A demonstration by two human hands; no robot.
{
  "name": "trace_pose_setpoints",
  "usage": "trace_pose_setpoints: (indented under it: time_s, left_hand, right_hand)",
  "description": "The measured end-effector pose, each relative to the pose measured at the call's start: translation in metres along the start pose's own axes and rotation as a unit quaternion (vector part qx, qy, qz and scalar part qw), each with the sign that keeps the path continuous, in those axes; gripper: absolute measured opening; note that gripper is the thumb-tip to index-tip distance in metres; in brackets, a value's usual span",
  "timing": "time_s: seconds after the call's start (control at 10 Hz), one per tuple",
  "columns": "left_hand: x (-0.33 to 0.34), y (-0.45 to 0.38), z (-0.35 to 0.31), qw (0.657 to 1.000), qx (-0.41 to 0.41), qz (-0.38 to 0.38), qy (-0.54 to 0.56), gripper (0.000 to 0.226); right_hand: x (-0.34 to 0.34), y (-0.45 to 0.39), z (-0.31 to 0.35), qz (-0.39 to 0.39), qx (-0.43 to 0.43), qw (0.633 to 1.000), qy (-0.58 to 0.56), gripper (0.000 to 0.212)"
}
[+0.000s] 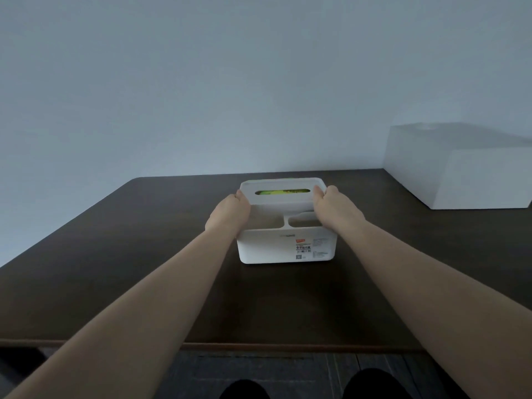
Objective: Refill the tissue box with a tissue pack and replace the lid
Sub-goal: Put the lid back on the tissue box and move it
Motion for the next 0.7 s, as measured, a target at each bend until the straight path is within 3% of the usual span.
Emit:
trace_pose_setpoints:
  time_s: [0.2, 0.3, 0.4, 0.7]
  left_hand:
    - [-0.008, 0.016, 0.011, 0.990, -0.062, 0.116, 0.044, 0.073]
    - [-0.011, 0.026, 0.018, 0.982, -0.060, 0.176, 0.016, 0.052]
    - [-0.011, 0.032, 0.021, 0.981, -0.064, 0.181, -0.016, 0.027]
    - [0.002, 0.031, -0.001, 0.996, -0.019, 0.077, 0.047, 0.027]
  right_hand:
    - [-0.014, 0.016, -0.008, 0.097, 0.044, 0.992, -0.067, 0.064]
    - [-0.015, 0.030, -0.016, 0.174, 0.081, 0.976, -0.104, 0.053]
    - [-0.015, 0.038, -0.023, 0.194, 0.105, 0.972, -0.082, 0.032]
    - [-0.023, 0.028, -0.032, 0.086, 0.144, 0.978, -0.127, 0.014]
Point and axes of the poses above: each hand's wrist, its own y-axis away from the middle knuckle, its own x-axis out of the palm, z = x × y, the point moved 5 cm from there along -y, towards the middle knuckle, and after that the axes turned 1 degree about y, right-handed, at the moved point
